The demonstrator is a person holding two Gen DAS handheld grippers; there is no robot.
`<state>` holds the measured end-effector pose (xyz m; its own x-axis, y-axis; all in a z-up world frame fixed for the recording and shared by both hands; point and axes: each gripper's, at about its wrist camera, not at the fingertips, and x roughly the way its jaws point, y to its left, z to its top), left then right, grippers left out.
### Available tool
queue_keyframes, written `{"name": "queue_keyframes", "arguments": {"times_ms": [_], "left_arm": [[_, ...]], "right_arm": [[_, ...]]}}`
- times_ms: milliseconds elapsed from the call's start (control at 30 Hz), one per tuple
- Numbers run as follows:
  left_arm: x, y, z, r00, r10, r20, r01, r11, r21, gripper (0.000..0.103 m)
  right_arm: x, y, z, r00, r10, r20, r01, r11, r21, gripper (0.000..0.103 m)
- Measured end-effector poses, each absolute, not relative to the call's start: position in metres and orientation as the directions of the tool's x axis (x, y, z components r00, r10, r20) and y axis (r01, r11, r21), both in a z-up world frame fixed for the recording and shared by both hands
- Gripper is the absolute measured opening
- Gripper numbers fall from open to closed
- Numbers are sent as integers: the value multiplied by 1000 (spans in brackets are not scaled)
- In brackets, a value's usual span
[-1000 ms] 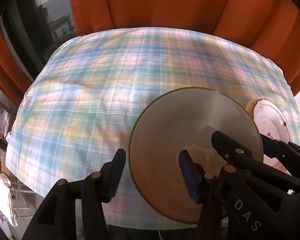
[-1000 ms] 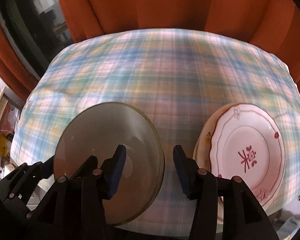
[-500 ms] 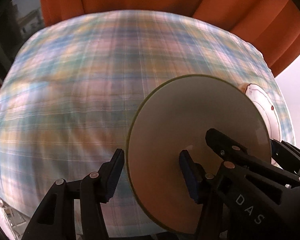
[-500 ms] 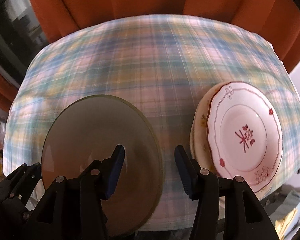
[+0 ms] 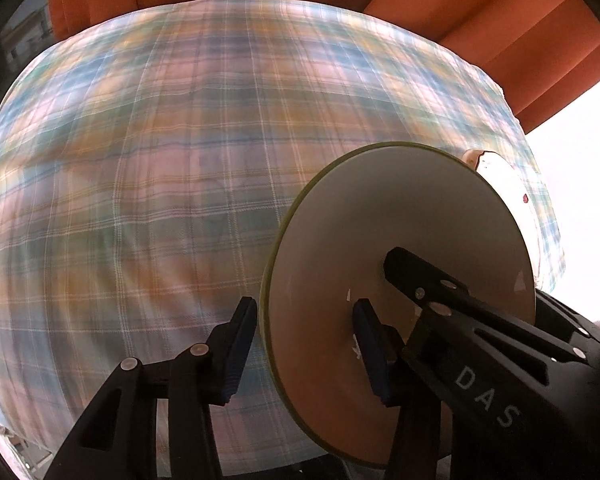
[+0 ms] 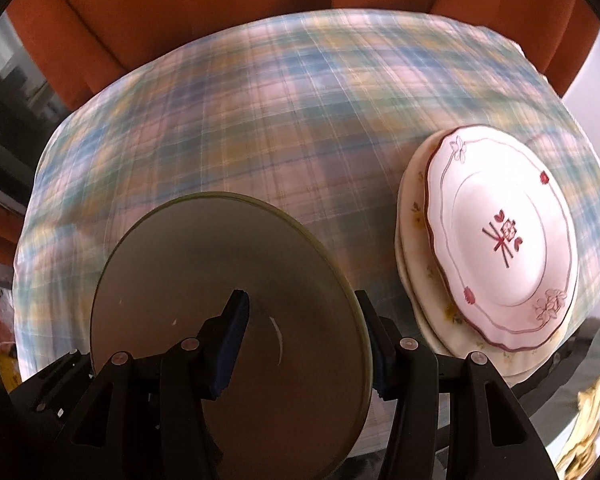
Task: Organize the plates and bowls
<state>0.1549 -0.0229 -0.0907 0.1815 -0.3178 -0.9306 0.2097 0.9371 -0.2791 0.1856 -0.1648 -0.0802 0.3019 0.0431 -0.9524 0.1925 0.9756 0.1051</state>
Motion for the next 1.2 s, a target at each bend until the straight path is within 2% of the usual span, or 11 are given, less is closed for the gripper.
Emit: {"name": "queue_keyframes", "arguments": {"times_ms": [600, 967, 1200], "left_arm": [[157, -42, -88, 193, -185, -964, 101, 981, -168, 52], [150, -48, -83, 170, -126, -977, 89, 990, -112, 52], [147, -43, -68, 197, -159, -967, 145, 981, -132, 52]], "right_arm": [[200, -185, -96, 274, 302, -913, 46, 944, 326, 49], [197, -188, -96, 237, 334, -912, 21, 937, 349, 48], [187, -185, -81, 271, 307, -912, 64, 940, 335, 48]]}}
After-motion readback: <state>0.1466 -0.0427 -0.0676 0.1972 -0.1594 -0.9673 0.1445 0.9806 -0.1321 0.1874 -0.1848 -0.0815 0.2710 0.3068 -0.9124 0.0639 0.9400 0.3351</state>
